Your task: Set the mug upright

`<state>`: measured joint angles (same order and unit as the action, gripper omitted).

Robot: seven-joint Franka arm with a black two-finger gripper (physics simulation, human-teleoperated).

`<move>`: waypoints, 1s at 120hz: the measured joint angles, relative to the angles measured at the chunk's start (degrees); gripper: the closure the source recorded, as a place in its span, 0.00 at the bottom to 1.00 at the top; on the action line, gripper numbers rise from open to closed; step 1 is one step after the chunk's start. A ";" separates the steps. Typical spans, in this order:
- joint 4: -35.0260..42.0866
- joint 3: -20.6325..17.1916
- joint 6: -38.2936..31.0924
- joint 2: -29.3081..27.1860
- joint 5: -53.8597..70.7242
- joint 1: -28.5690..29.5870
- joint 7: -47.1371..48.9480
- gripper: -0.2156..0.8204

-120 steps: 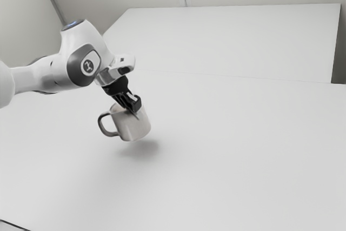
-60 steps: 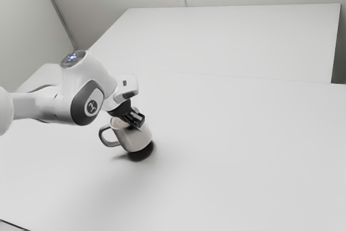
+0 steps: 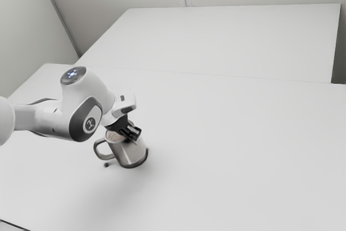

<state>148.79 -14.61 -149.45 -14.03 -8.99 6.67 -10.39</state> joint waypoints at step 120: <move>-31.99 0.28 39.95 3.58 8.49 0.67 6.30 0.24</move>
<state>116.80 -14.33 -109.50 -10.44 -0.51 7.34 -4.09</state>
